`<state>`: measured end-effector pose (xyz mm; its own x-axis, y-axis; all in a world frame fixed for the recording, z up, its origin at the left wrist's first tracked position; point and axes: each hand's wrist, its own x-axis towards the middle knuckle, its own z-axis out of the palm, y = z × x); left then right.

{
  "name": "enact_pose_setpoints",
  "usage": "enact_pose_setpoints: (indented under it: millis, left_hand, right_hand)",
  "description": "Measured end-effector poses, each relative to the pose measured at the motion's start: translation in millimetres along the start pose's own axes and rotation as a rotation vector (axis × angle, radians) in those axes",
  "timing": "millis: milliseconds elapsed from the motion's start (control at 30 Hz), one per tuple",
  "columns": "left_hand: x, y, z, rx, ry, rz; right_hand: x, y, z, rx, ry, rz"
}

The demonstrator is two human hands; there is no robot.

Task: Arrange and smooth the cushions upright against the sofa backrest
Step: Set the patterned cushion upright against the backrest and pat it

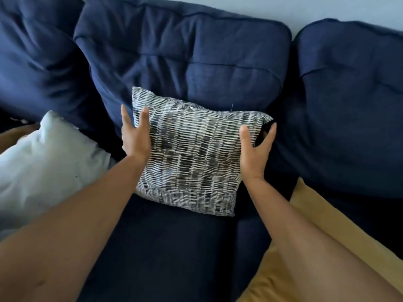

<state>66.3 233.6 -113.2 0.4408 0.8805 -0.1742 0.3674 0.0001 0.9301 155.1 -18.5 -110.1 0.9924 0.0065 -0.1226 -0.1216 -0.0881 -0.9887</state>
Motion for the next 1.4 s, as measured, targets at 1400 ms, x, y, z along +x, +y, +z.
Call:
enact_pose_setpoints:
  millis: [1400]
  left_hand:
    - [-14.0,26.2,13.4,0.74,-0.058,1.135]
  right_hand:
    - [-0.8,-26.8,32.9,-0.935,-0.025,-0.913]
